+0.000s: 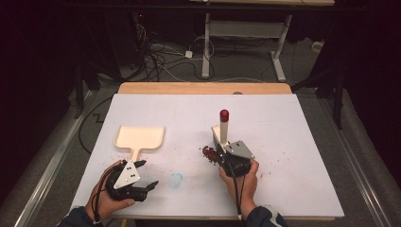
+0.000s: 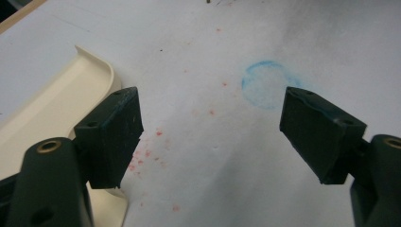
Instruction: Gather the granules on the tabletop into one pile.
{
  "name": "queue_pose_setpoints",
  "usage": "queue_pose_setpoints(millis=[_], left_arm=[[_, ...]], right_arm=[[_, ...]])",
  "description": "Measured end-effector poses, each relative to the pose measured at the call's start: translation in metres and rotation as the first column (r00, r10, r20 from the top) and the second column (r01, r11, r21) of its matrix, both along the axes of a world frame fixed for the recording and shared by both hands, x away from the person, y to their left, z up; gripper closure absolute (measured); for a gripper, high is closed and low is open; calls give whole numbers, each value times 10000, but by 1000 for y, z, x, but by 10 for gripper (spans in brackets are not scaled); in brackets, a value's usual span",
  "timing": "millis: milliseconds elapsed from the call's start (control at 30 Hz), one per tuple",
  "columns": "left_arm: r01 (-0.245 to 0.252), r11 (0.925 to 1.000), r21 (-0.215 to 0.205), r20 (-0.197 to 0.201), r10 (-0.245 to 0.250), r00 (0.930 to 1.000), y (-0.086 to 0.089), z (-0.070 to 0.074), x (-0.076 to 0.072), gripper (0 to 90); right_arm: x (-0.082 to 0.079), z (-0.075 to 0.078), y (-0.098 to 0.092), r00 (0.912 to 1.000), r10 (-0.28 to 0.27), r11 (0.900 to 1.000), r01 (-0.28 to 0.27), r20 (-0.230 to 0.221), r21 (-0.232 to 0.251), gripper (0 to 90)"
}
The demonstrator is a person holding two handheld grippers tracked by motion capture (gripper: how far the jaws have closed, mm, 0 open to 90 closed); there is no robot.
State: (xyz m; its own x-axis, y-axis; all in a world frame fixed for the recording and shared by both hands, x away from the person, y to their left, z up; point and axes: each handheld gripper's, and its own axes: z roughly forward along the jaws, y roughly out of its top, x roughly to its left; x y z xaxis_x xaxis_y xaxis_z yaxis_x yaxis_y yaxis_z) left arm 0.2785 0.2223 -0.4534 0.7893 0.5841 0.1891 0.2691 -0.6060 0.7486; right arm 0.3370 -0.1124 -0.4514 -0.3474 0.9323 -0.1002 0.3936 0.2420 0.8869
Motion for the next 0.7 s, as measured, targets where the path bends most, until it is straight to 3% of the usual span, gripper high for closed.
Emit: queue_pose_setpoints(millis=[200, 300, 400, 433, 467, 500, 533, 600, 633, 667, 700], left_arm=[[-38, 10000, 47, 25, 38, 10000, 1, 0, 0, 208], [-52, 10000, 61, 51, 52, 10000, 1, 0, -1, 209], [-94, 9999, 57, 61, 93, 9999, 2, 0, -1, 208], [-110, 9999, 58, 52, 110, 9999, 2, 0, -1, 209], [-103, 9999, 80, 60, 102, 9999, 2, 0, -1, 209], [-108, 9999, 95, 56, 107, 9999, 2, 0, -1, 208], [-120, 9999, 105, 43, 120, 9999, 2, 0, -1, 209], [-127, 9998, 122, 72, 126, 9999, 3, 0, -1, 209], [-165, 9998, 104, 63, 164, 9998, 4, 0, -1, 208], [-192, 9998, 91, 61, 192, 9998, 4, 0, -1, 208], [-226, 9997, 93, 57, 226, 9997, 4, 0, -1, 208]], right_arm=[[2, 5, -5, 9998, -142, 9997, 144, 121, -202, 676], [2, 11, -13, 9988, 8, 9992, 12, 483, -412, 675], [0, 19, -23, 9946, 723, 9971, -704, 747, -289, 675], [0, 25, -29, 9835, 1608, 9866, -1624, 829, 132, 675], [0, 25, -29, 9835, 1608, 9866, -1624, 829, 132, 675], [1, 28, -31, 9771, 1950, 9804, -1968, 854, 124, 675], [1, 30, -33, 9645, 2500, 9667, -2536, 854, 342, 675], [-1, 33, -36, 9272, 3671, 9259, -3719, 743, 667, 675], [-2, 33, -37, 9000, 4310, 8961, -4354, 653, 858, 675], [-3, 32, -38, 8622, 5019, 8571, -5065, 692, 937, 675], [-9, 30, -37, 7929, 6073, 7895, -6094, 508, 727, 674]])
